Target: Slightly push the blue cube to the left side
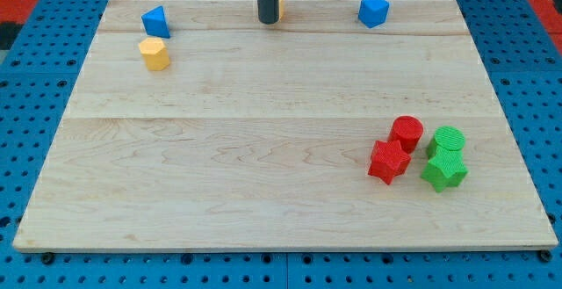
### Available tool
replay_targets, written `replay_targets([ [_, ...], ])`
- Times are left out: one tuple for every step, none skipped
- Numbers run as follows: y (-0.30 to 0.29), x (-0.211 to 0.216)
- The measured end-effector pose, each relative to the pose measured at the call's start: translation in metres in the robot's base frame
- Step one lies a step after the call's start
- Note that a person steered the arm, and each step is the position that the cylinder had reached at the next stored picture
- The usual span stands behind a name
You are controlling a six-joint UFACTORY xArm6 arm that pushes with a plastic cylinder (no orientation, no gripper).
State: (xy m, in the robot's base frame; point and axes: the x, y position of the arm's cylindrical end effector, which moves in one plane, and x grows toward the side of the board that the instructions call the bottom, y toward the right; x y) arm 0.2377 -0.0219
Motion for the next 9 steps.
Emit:
replay_targets([
  [0.03, 0.01],
  [0.063, 0.039],
  [0.109, 0.05],
  [0.149, 0.045],
  [0.162, 0.034],
  [0.169, 0.019],
  [0.174, 0.006],
  [0.199, 0.003],
  [0.2, -0.012],
])
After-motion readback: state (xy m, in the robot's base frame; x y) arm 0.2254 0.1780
